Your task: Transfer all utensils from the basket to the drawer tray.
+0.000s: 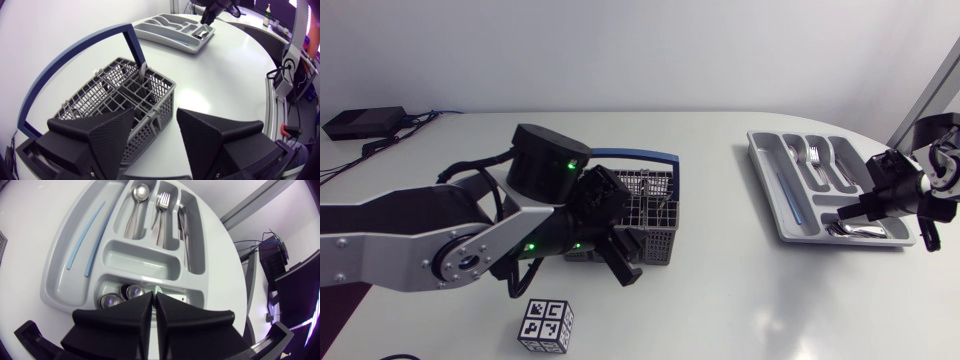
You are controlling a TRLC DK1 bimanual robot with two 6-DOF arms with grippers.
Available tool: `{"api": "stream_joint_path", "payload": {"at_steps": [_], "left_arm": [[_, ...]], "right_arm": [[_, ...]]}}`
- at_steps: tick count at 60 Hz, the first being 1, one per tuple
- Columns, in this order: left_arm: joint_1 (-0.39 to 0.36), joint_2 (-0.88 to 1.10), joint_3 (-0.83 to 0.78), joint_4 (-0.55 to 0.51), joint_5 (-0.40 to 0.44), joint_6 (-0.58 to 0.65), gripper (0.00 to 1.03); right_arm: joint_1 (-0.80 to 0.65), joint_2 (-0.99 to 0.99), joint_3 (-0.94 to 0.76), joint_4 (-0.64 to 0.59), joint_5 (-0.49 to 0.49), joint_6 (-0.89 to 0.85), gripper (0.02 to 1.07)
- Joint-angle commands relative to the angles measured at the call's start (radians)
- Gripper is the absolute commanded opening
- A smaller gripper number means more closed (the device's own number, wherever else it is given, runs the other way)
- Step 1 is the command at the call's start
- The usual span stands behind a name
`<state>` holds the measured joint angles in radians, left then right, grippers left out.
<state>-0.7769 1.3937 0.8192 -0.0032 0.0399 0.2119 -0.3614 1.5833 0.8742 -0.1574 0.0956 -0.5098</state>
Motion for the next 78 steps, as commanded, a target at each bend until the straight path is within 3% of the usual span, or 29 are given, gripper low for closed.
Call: {"api": "stream_joint_path", "payload": {"at_steps": [1,7,17,20,22,47,71,78], "left_arm": [[-0.015,0.03,0.031,0.029,-0.025,0.02,0.6],[-0.03,0.048,0.031,0.075,-0.06,0.023,0.6],[-0.041,0.084,0.044,0.134,-0.1,0.024,0.6],[-0.045,0.097,0.051,0.151,-0.112,0.024,0.6],[-0.048,0.108,0.054,0.167,-0.123,0.024,0.6],[-0.11,0.211,0.06,0.351,-0.261,0.109,0.6],[-0.102,0.301,0.101,0.419,-0.319,0.139,0.59],[-0.101,0.314,0.115,0.43,-0.321,0.138,0.44]], "right_arm": [[0.019,0.038,-0.027,0.025,0.019,-0.016,0.27],[0.036,0.047,-0.034,0.025,0.026,-0.009,0.53],[0.045,0.03,-0.05,0.025,0.026,-0.001,0.74],[0.049,0.021,-0.055,0.025,0.026,-0.001,0.94],[0.049,0.015,-0.058,0.024,0.026,-0.001,1.0],[0.058,-0.045,-0.083,0.004,-0.027,0.025,1.01],[0.059,-0.075,-0.098,0.002,-0.063,0.036,1.01],[0.059,-0.075,-0.096,0.002,-0.066,0.036,1.01]]}}
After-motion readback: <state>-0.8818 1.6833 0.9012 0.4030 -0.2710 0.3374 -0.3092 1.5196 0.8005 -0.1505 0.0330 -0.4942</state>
